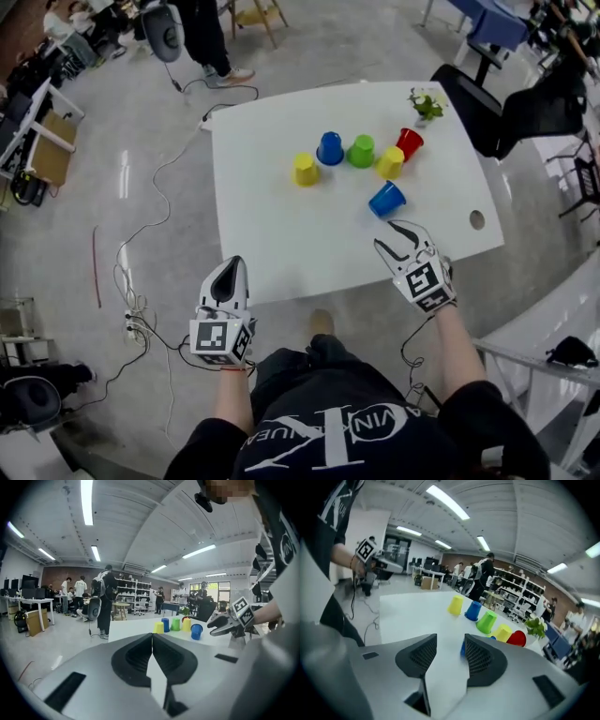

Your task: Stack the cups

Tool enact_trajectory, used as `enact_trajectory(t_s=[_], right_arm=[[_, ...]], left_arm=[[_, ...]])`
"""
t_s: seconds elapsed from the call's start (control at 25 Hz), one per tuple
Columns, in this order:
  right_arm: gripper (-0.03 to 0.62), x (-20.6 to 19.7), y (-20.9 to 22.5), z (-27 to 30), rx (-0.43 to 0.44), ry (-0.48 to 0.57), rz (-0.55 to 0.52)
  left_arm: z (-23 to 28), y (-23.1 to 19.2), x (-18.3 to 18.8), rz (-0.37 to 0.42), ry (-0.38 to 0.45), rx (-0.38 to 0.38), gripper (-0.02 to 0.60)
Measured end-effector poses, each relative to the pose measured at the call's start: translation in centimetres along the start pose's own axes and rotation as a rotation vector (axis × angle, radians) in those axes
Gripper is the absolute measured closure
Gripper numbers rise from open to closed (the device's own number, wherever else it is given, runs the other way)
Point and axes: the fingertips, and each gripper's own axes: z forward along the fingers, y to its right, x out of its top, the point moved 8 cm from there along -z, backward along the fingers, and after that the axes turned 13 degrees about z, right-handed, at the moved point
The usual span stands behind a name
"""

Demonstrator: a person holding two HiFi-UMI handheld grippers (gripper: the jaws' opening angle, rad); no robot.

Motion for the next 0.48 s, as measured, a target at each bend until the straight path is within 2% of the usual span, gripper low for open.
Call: enact_trajectory(t_s=[0.08, 0.16, 0.28, 0.36, 0.48], right_arm=[[0.377, 0.2, 1.4, 1.5, -0.036, -0.117, -0.21], [0.347, 0.3, 2.5, 3.0, -0.08, -0.243, -0.465], [0.324, 0.0, 3.6, 5.2, -0.104, -0.394, -0.793], [0.305, 0.0, 3.7, 6.4, -0.099, -0.475, -0.935], [0.303, 0.4, 3.1, 7.9, -0.058, -0.513, -1.034]], left_arm=[[0.7, -0.2, -0.3, -0.013, -0.015, -0.011, 0.577], [1.4, -0.2, -0.4, -0.034, -0.016, -0.024, 0.577], [2.5, -0.2, -0.8, -0.043, -0.019, -0.051, 0.577], [3.1, -0.4, -1.3, -0.043, -0.031, -0.07, 0.577], [4.1, -1.2, -1.8, -0.067, -0.031, -0.084, 0.577]])
